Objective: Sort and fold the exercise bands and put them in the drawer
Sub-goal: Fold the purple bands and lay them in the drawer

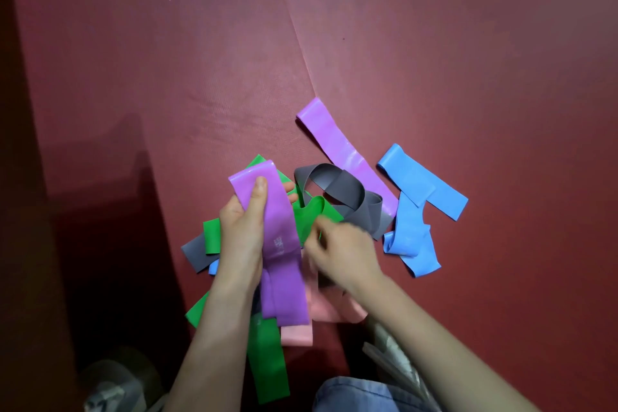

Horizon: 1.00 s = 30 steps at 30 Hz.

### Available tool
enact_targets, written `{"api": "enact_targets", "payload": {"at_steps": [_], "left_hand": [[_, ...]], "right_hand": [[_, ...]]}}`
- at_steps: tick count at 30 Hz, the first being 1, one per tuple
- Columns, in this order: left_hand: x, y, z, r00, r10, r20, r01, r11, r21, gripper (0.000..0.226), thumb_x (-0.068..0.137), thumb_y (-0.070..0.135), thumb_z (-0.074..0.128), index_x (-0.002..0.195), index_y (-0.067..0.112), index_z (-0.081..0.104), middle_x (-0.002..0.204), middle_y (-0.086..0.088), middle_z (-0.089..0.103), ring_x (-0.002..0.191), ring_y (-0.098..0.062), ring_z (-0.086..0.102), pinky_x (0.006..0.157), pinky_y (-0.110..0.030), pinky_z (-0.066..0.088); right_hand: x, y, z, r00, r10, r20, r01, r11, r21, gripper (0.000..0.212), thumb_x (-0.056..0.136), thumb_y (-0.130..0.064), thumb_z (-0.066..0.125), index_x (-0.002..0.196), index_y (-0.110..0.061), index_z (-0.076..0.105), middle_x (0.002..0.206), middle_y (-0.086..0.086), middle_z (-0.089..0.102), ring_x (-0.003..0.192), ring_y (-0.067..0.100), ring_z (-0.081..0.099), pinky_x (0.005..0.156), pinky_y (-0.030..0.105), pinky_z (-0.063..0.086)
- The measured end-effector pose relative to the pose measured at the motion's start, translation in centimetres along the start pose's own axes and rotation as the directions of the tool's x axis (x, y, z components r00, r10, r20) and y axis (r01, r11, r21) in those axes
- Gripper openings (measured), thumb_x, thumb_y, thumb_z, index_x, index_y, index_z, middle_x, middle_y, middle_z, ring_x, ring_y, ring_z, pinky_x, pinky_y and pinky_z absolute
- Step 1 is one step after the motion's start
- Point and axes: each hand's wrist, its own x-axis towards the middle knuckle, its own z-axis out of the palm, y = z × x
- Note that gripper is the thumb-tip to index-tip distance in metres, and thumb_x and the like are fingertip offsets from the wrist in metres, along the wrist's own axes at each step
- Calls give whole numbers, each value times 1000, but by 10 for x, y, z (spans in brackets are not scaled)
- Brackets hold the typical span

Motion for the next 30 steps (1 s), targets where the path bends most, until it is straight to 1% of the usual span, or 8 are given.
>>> {"api": "enact_targets", "payload": {"at_steps": [4,10,18,21,23,25,28,30], "left_hand": [[-1,-2,5,1000,-11,6,11,1000,10,27,93,21,44,77,18,65,62,8,72,59,-5,67,63,-25,56],[1,-3,2,1000,-20,-6,20,1000,5,25,93,22,45,78,19,65,66,8,73,62,-6,68,67,-28,57],[1,-5,5,999,-47,-9,47,999,-10,24,93,20,45,78,18,63,62,7,72,57,-5,67,67,-32,57],[-1,-5,6,999,-48,3,48,999,1,25,93,20,45,77,17,64,61,7,72,57,-5,67,70,-34,57],[-1,-6,6,998,-57,10,57,998,-12,24,93,21,45,80,16,64,61,7,72,56,-6,67,69,-35,57],[-1,-8,5,998,-64,1,64,998,-24,22,93,21,44,83,15,63,62,7,72,57,-6,67,67,-34,57],[-1,-10,4,998,-64,-10,64,997,-41,20,93,20,44,86,14,62,62,7,72,56,-5,67,62,-28,57],[1,-11,2,997,-73,-18,72,996,-58,20,93,20,44,86,15,62,62,7,72,57,-5,67,62,-28,57]], "right_hand": [[43,11,-23,957,148,-251,-34,913,407,7,86,-14,48,86,-11,54,76,7,60,73,27,54,67,36,40],[120,20,-22,915,288,-283,-41,764,644,28,85,2,44,109,-2,58,118,16,58,97,19,53,72,14,36],[158,14,-13,954,264,-144,-198,913,357,56,88,-16,51,139,-10,29,142,11,39,132,30,30,105,37,26],[153,15,-16,948,250,-195,-176,926,334,48,87,-27,55,130,-12,41,131,12,49,125,31,35,101,35,27],[151,14,-18,944,201,-262,-110,940,324,21,85,-36,58,95,-17,58,106,12,62,111,31,44,90,33,31],[146,14,-21,957,132,-257,-57,959,278,31,83,-40,59,63,-21,48,76,8,58,90,28,50,75,33,34],[135,12,-20,985,32,-168,21,952,305,27,86,-29,58,64,-16,47,62,7,48,70,25,45,66,32,35],[124,10,-21,994,-28,-108,75,885,460,10,87,-14,53,91,-10,61,72,9,60,71,21,54,70,31,44]]}}
